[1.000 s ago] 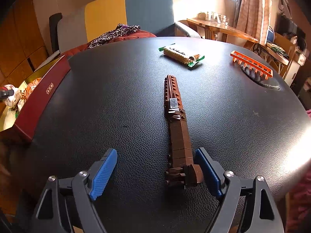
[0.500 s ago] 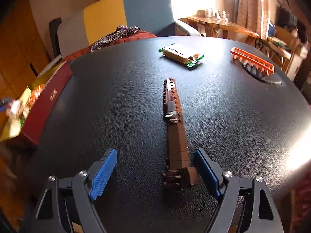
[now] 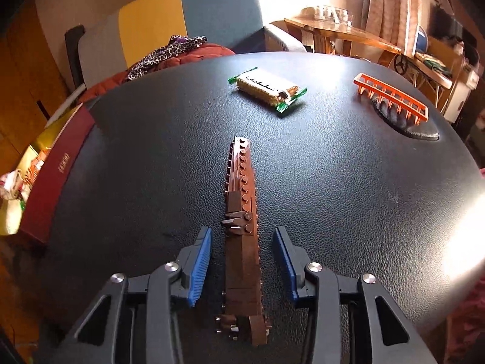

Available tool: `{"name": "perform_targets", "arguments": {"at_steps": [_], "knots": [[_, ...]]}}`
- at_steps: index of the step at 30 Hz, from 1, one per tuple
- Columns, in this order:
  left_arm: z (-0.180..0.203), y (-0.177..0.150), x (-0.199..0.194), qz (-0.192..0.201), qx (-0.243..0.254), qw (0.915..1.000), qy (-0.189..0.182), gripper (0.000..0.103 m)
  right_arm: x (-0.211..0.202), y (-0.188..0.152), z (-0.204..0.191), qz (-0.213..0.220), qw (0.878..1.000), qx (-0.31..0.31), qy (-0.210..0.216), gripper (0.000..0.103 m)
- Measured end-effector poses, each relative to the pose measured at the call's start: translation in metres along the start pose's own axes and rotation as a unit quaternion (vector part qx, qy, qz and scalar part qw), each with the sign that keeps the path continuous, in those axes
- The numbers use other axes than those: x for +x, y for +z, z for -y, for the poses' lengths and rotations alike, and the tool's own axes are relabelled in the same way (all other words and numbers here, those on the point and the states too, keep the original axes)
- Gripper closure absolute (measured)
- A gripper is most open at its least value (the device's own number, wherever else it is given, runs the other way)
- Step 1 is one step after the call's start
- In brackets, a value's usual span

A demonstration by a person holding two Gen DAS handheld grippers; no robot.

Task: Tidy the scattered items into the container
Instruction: 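Open the left gripper to drop the knit sock into the gold tray, then carry the brown brick toy with the right gripper over the tray and lower it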

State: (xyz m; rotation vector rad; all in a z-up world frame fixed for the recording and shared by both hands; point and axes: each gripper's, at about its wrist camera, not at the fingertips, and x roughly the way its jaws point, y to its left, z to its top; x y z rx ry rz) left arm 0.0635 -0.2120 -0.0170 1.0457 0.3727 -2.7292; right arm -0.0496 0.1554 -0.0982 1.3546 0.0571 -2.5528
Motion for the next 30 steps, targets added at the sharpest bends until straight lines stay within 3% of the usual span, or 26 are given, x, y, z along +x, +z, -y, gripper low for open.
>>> {"name": "perform_targets", "arguments": {"at_steps": [1, 3, 4, 13, 30], "knots": [[0.003, -0.003, 0.002, -0.006, 0.001, 1.0000, -0.004, 0.053, 0.001, 0.000, -0.002, 0.000, 1.000, -0.005, -0.005, 0.062], [0.007, -0.008, 0.004, -0.017, 0.003, 0.9998, -0.010, 0.053, 0.001, 0.001, -0.005, 0.000, 1.000, -0.018, -0.018, 0.081], [0.009, -0.011, 0.004, -0.020, 0.004, 0.9997, -0.012, 0.053, 0.001, 0.001, -0.007, 0.001, 0.999, -0.024, -0.023, 0.082], [0.007, -0.024, -0.006, -0.024, 0.001, 0.9996, -0.014, 0.053, 0.002, -0.007, -0.041, 0.003, 0.998, -0.059, -0.015, 0.083], [-0.033, -0.042, -0.022, -0.023, -0.048, 0.9986, 0.004, 0.053, -0.017, 0.026, -0.141, 0.034, 0.990, -0.094, 0.097, 0.083]]}}
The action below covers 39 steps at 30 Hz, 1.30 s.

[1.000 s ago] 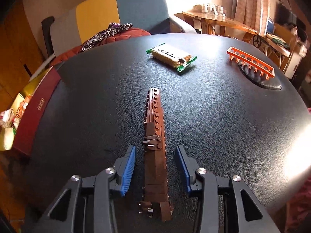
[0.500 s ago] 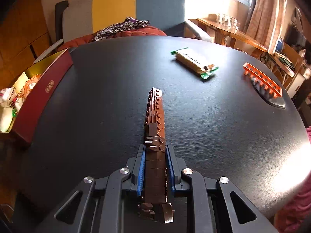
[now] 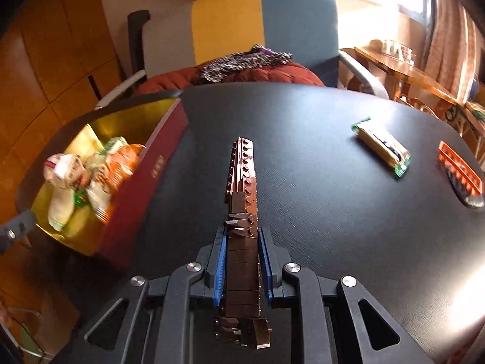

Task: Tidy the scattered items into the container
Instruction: 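Carry the brown brick toy with the right gripper over the tray and lower it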

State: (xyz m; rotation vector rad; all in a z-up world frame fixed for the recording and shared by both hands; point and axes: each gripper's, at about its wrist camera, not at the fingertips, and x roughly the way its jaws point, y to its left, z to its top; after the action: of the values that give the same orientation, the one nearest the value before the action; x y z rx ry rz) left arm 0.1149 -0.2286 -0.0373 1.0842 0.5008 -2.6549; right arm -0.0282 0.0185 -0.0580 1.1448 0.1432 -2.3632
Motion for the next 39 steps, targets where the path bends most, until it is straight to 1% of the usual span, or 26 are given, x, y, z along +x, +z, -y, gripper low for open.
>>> {"name": "perform_targets", "arguments": {"at_steps": [4, 8, 13, 17, 24, 39], "knots": [[-0.011, -0.002, -0.002, 0.002, -0.013, 0.9999, 0.006, 0.053, 0.000, 0.024, -0.034, 0.010, 0.999, -0.016, 0.041, 0.083], [-0.022, -0.003, -0.003, 0.002, -0.025, 0.9996, 0.010, 0.053, 0.009, 0.045, -0.077, 0.009, 0.995, -0.040, 0.086, 0.083], [-0.035, -0.004, -0.003, 0.002, -0.040, 0.9991, 0.014, 0.053, 0.026, 0.066, -0.131, -0.001, 0.991, -0.075, 0.112, 0.083], [-0.042, -0.005, -0.003, 0.003, -0.050, 0.9987, 0.015, 0.053, 0.052, 0.075, -0.159, -0.034, 0.988, -0.085, 0.125, 0.083], [-0.047, -0.007, -0.003, 0.000, -0.056, 0.9983, 0.015, 0.053, 0.072, 0.068, -0.180, -0.070, 0.985, -0.099, 0.122, 0.082], [-0.049, -0.008, -0.002, -0.004, -0.052, 0.9985, 0.018, 0.053, 0.068, 0.046, -0.187, -0.071, 0.982, -0.139, 0.108, 0.077]]}}
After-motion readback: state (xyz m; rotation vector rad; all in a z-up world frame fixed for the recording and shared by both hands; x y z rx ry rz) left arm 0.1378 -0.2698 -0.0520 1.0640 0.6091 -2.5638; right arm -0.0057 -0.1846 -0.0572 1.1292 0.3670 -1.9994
